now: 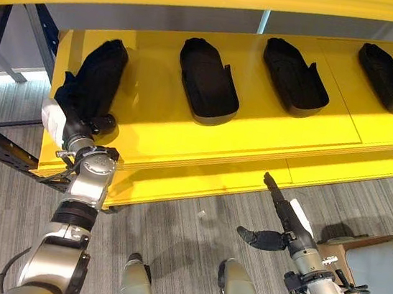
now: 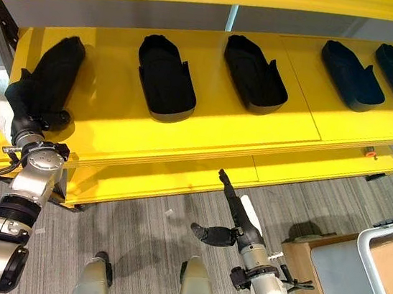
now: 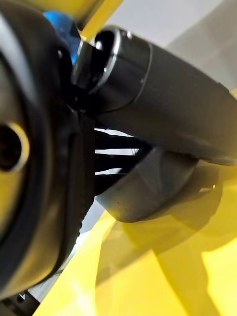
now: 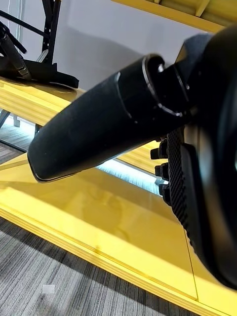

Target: Move parts from the plastic box to the shelf.

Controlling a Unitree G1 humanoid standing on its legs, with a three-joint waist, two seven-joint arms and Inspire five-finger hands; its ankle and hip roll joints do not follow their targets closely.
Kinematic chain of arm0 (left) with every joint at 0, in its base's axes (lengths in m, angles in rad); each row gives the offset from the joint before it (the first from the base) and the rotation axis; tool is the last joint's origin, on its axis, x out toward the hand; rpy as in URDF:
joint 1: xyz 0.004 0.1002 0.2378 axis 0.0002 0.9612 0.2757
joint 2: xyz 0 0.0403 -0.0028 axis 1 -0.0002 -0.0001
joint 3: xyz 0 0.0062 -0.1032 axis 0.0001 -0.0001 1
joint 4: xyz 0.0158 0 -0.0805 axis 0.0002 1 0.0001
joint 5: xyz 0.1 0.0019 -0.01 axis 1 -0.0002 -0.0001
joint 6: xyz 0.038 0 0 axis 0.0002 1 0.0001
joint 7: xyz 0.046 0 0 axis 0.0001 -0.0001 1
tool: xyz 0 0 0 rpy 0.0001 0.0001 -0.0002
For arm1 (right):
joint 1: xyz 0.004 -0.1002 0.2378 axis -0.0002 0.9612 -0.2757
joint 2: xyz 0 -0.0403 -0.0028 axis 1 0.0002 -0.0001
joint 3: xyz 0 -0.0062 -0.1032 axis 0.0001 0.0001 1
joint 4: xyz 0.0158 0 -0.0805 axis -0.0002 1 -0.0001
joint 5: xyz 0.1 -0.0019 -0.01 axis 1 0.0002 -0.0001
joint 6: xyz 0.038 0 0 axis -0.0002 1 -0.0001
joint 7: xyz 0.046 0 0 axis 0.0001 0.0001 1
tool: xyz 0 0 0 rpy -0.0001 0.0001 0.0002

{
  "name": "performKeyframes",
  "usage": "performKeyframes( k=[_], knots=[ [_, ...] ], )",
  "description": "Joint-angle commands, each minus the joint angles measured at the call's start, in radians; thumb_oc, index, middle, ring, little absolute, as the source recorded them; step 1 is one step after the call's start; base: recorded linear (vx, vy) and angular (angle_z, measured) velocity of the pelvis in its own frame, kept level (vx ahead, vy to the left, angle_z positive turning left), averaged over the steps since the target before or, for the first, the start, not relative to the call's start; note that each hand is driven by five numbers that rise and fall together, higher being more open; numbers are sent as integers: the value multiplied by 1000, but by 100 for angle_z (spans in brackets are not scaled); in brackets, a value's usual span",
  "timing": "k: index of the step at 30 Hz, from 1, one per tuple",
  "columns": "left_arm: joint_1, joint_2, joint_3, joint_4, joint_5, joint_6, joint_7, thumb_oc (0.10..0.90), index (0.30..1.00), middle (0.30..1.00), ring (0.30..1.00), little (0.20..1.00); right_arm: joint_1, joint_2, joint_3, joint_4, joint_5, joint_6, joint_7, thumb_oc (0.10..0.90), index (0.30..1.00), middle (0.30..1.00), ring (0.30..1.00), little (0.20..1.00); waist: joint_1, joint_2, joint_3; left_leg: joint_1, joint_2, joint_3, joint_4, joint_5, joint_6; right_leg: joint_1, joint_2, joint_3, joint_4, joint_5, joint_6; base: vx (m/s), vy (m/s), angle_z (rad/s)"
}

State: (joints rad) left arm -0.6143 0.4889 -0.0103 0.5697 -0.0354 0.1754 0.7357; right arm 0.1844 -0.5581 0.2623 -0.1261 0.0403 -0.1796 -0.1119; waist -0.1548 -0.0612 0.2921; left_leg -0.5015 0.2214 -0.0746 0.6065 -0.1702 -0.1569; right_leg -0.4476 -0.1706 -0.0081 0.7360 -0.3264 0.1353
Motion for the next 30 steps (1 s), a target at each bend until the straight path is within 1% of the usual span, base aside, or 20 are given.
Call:
performKeyframes(
  k=[1, 6, 7, 8, 11, 13, 20, 21, 22, 23, 24, 29, 30],
  knots=[
    [-50, 54, 20, -1, -14, -26, 27, 900, 1000, 1000, 1000, 1000, -50, -10, -39, -149, -2, -71, -17, 900, 1000, 1000, 1000, 1000, 18, -19, -49, 25, 7, 39, 46, -29, 67, 43, -3, 21, -65, 50, -42, 0, 0, 0],
    [-73, 67, 16, -24, -18, -37, 23, 900, 1000, 1000, 1000, 1000, -45, -11, -41, -149, 2, -69, -11, 900, 1000, 1000, 1000, 1000, 17, -22, -55, 18, 8, 39, 47, -28, 67, 39, -3, 21, -65, 51, -43, 0, 0, 0],
    [-99, 56, 17, -51, -74, -59, 33, 900, 1000, 1000, 1000, 1000, -45, -10, -37, -146, 0, -65, -12, 900, 1000, 1000, 1000, 1000, 16, -22, -59, 17, 8, 38, 46, -29, 67, 38, -2, 20, -65, 51, -43, 0, 0, 0],
    [-107, 54, 18, -62, -99, -70, 37, 900, 1000, 1000, 1000, 1000, -45, -9, -34, -145, 0, -64, -14, 900, 1000, 1000, 1000, 1000, 16, -22, -60, 17, 8, 37, 46, -29, 66, 38, -1, 21, -65, 51, -42, 0, 0, 0],
    [-121, 49, 28, -63, -154, -91, 39, 900, 1000, 1000, 1000, 1000, -48, -8, -28, -141, 1, -61, -14, 900, 1000, 1000, 1000, 1000, 16, -22, -61, 16, 9, 37, 47, -30, 66, 36, 0, 22, -64, 52, -43, 0, 0, 0],
    [-146, 46, 35, -40, -229, -118, 38, 900, 1000, 1000, 1000, 1000, -49, -6, -22, -139, 5, -59, -16, 900, 1000, 1000, 1000, 1000, 14, -22, -62, 18, 8, 39, 46, -30, 66, 36, 1, 24, -63, 51, -43, 0, 0, 0],
    [-206, 25, 19, -51, -398, -190, 11, 900, 1000, 1000, 1000, 1000, -52, -5, -9, -129, 8, -48, -23, 900, 1000, 1000, 1000, 1000, 7, -20, -63, 19, 11, 39, 43, -28, 64, 29, 3, 26, -61, 55, -42, 0, 0, 0],
    [-212, 13, 16, -61, -442, -211, 2, 900, 1000, 1000, 1000, 1000, -54, -3, -6, -129, 8, -46, -24, 900, 1000, 1000, 1000, 1000, 6, -20, -62, 19, 13, 40, 44, -28, 64, 28, 4, 26, -62, 56, -42, 0, 0, 0],
    [-212, 13, 16, -61, -442, -211, 2, 900, 1000, 1000, 1000, 1000, -54, -3, -6, -129, 8, -46, -24, 900, 1000, 1000, 1000, 1000, 6, -20, -62, 19, 13, 40, 44, -28, 64, 28, 4, 26, -62, 56, -42, 0, 0, 0],
    [-212, -1, 18, -79, -495, -237, -9, 900, 1000, 1000, 1000, 1000, -53, -1, -7, -128, 8, -43, -27, 900, 1000, 1000, 1000, 1000, 5, -19, -62, 18, 14, 41, 46, -29, 65, 28, 4, 25, -61, 55, -43, 0, 0, 0],
    [-212, -8, 12, -87, -507, -237, -17, 900, 1000, 1000, 1000, 1000, -52, 0, -5, -127, 8, -41, -28, 900, 1000, 1000, 1000, 1000, 5, -19, -63, 19, 13, 41, 46, -29, 65, 27, 5, 26, -61, 56, -43, 0, 0, 0],
    [-190, -59, -2, -149, -618, -291, -38, 900, 1000, 1000, 1000, 1000, -54, 8, 2, -128, 9, -31, -35, 900, 1000, 1000, 1000, 1000, 4, -17, -61, 20, 15, 42, 47, -30, 65, 23, 8, 28, -58, 57, -45, 0, 0, 0],
    [-188, -60, -2, -152, -617, -291, -37, 900, 1000, 1000, 1000, 1000, -54, 8, 2, -128, 9, -31, -35, 900, 1000, 1000, 1000, 1000, 4, -17, -61, 19, 15, 42, 47, -30, 64, 23, 8, 28, -58, 57, -45, 0, 0, 0]
  ],
)
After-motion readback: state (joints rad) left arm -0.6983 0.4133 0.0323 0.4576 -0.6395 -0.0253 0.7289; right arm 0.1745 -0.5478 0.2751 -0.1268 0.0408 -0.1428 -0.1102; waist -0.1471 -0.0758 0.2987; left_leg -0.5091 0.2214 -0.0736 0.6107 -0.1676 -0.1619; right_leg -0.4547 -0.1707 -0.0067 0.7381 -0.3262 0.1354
